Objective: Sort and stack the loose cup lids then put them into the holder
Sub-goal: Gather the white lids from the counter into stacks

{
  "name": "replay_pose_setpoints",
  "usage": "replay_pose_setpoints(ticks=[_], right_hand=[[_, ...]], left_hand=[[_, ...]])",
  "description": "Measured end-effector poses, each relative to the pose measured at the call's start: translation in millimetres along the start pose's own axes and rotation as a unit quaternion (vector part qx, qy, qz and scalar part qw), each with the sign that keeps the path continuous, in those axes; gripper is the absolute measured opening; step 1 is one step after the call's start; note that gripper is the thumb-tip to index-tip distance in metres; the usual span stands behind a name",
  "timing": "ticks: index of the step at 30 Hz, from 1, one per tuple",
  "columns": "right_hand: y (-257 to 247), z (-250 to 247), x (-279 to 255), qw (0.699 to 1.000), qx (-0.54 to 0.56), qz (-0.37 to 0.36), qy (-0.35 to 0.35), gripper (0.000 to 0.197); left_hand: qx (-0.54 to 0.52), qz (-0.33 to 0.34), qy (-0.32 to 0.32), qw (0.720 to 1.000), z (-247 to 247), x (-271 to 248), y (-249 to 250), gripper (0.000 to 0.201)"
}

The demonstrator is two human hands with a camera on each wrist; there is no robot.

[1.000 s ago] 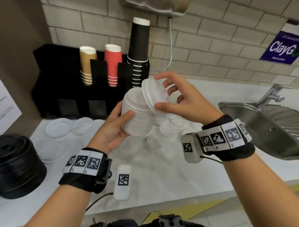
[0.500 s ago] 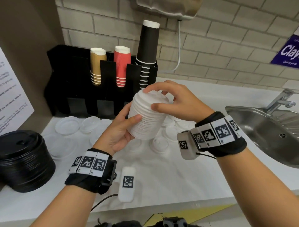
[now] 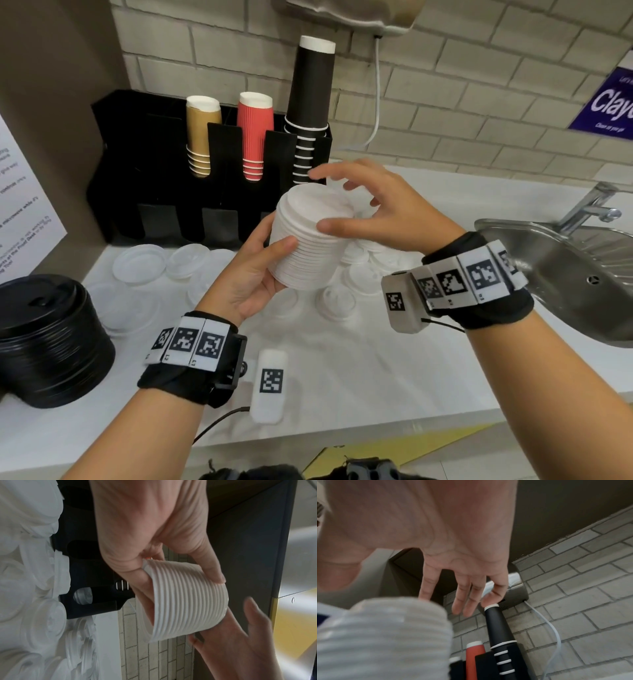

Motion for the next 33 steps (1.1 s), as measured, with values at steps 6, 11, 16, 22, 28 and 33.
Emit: replay_pose_setpoints(ticks=[6, 11, 16, 22, 28, 33], right_hand=[[76.5, -48.9, -45.0, 0.989, 0.033, 0.141, 0.039, 0.022], [180.7, -23.4, -96.8, 0.926, -0.079, 0.338, -0.15, 0.022], [263.6, 2.9, -152.2, 0.846, -0.103, 0.473, -0.222, 0.052], [305.1, 29.9, -180.1, 0.805, -0.099, 0.527, -0.252, 0.087], [307.9, 33.5, -168.1, 0.801, -0.162, 0.514, -0.262, 0.07], [235.8, -13.5, -102.6, 0.889, -0.133, 0.419, -0.126, 0.061]], left_hand=[[0.01, 0.032, 0.039, 0.999, -16.1, -3.8, 17.8, 0.107], [0.034, 0.051, 0.033, 0.998, -19.1, -1.6, 30.6, 0.098], [0.029, 0.058, 0.025, 0.998, -18.7, 0.8, 30.4, 0.092], [0.029, 0.049, 0.02, 0.998, -15.8, 1.8, 24.9, 0.086], [0.037, 0.04, 0.022, 0.998, -10.4, 4.4, 24.3, 0.103], [0.024, 0.021, 0.011, 0.999, -1.8, 9.7, 14.1, 0.106]])
Point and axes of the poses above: each hand's wrist, its own x-axis towards the middle knuckle, its own z-axis out of the palm, y = z × x, the point moved 10 cm from there along x, towards the middle knuckle, and after that the axes turned 11 degrees about -y, right-handed, at the moved point
